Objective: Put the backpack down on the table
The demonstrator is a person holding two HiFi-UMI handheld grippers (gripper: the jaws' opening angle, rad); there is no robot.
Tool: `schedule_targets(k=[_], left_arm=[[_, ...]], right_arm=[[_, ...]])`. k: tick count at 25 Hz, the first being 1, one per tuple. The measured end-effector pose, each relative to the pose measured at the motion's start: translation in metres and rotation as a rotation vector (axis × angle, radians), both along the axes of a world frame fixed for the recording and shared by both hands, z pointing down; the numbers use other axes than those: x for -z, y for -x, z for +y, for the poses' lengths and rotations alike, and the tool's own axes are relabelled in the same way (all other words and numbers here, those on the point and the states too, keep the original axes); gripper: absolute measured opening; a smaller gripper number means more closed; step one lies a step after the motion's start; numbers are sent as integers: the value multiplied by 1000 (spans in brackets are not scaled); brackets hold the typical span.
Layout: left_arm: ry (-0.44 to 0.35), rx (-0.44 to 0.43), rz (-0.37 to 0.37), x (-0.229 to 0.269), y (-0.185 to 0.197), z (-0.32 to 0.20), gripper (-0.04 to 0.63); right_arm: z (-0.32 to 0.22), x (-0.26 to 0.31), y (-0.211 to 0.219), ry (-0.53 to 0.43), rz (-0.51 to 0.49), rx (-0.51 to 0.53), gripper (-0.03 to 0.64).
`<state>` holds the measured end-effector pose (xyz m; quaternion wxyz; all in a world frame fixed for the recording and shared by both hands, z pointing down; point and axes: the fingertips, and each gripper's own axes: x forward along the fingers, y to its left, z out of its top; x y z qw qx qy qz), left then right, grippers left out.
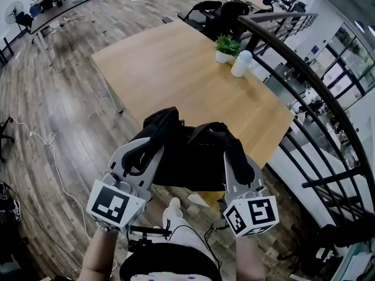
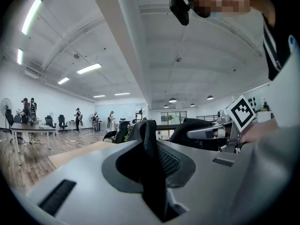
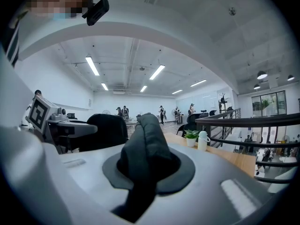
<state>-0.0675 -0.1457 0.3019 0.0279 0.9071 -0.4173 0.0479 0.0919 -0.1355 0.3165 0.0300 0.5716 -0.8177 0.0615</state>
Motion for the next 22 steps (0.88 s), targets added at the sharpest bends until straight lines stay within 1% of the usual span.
schedule_targets(k=[6,14,18,22], left_arm=[[-9,22,-13,5,-30,-44,60],[-19,50,-22,11,-51,-83,60],[-25,45,-21,12,-61,-99,60],[-27,27,-13,12,-73,-115,60]], right_arm=[[-45,4,-29,1,-16,12,55],[-87,12,-53,-10,-26,19,55],[-101,15,-59,-28,-1,34,55],[-116,16,-68,-33,-2,23,57]])
